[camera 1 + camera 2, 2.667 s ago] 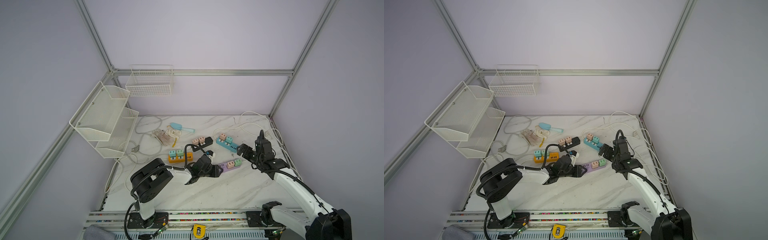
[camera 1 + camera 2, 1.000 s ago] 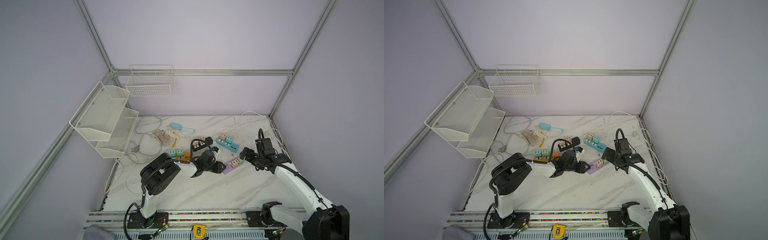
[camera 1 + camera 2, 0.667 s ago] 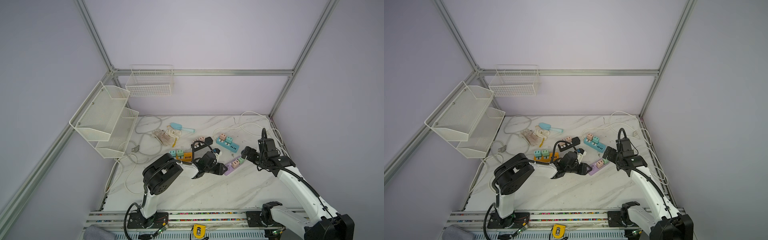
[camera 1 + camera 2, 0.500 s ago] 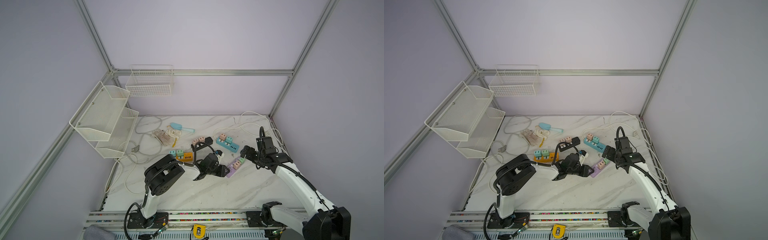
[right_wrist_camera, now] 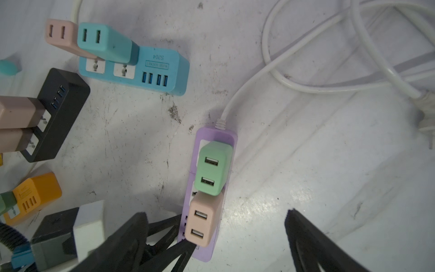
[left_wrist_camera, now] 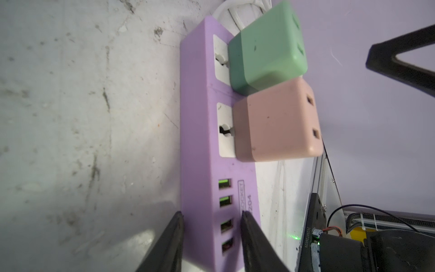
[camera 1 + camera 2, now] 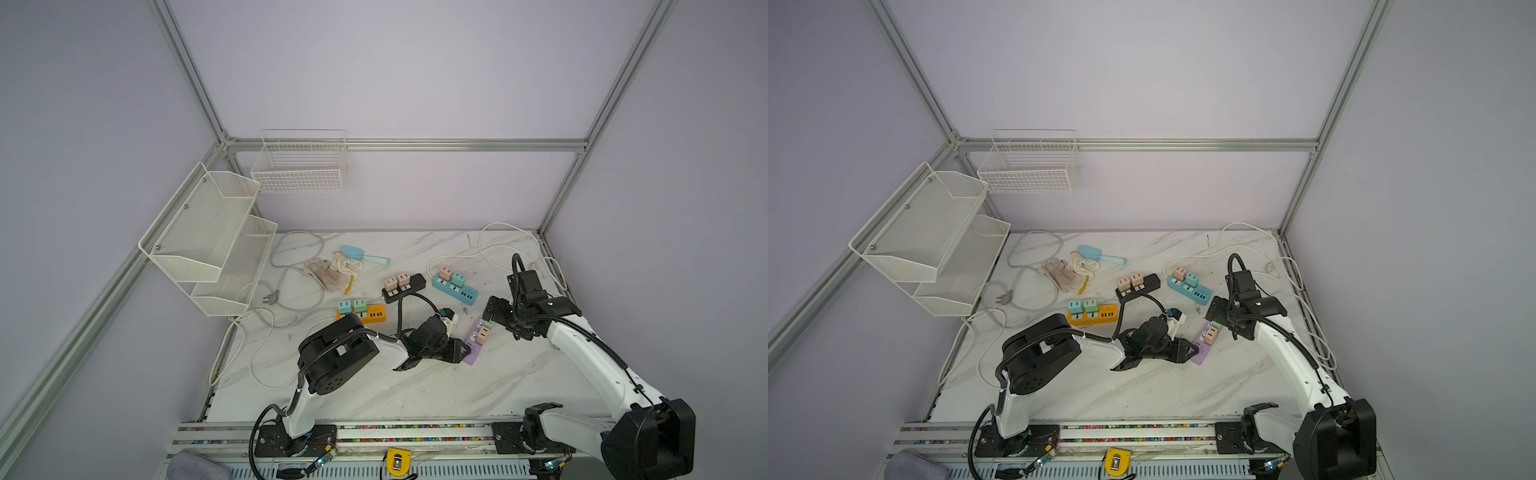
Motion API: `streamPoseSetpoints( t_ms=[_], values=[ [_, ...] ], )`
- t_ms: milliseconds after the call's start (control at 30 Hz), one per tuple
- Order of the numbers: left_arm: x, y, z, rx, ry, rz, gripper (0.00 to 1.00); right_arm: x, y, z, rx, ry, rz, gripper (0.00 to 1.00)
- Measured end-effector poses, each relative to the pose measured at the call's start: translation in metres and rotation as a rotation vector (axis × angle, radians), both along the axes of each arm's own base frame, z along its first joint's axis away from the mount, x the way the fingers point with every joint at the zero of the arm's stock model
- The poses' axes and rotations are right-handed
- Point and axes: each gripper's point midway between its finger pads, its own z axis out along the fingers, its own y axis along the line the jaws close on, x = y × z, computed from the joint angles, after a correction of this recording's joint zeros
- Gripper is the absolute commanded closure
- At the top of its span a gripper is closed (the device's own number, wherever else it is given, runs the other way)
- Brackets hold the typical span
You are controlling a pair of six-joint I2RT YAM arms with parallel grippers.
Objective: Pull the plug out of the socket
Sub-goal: 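Lower the left gripper onto the purple strip while the right gripper approaches the pink adapter, then close the right gripper on the pink adapter plugged into the purple strip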
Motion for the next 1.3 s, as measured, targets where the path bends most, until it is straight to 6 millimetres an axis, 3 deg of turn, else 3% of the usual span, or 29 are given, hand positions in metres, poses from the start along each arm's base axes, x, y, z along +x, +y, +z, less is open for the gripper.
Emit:
streamPoseSetpoints(
  t_ms=[167,300,733,1300],
  values=[
    [0.001,-0.001,0.000,-0.005,-0.001,0.009,0.63,-0.013,0.015,-0.008,0.005,0.041,0.033,0.18],
    [0.003,-0.001,0.001,-0.014,0.002,0.020,0.63,-0.020,0.024,-0.016,0.007,0.074,0.042,0.31],
    [-0.004,-0.007,0.001,-0.032,0.004,0.000,0.64,-0.022,0.036,-0.045,-0.050,0.163,-0.014,0.36],
    [-0.003,-0.009,0.001,-0.042,0.001,0.002,0.66,-0.022,0.030,-0.073,-0.078,0.181,-0.075,0.48]
  ],
)
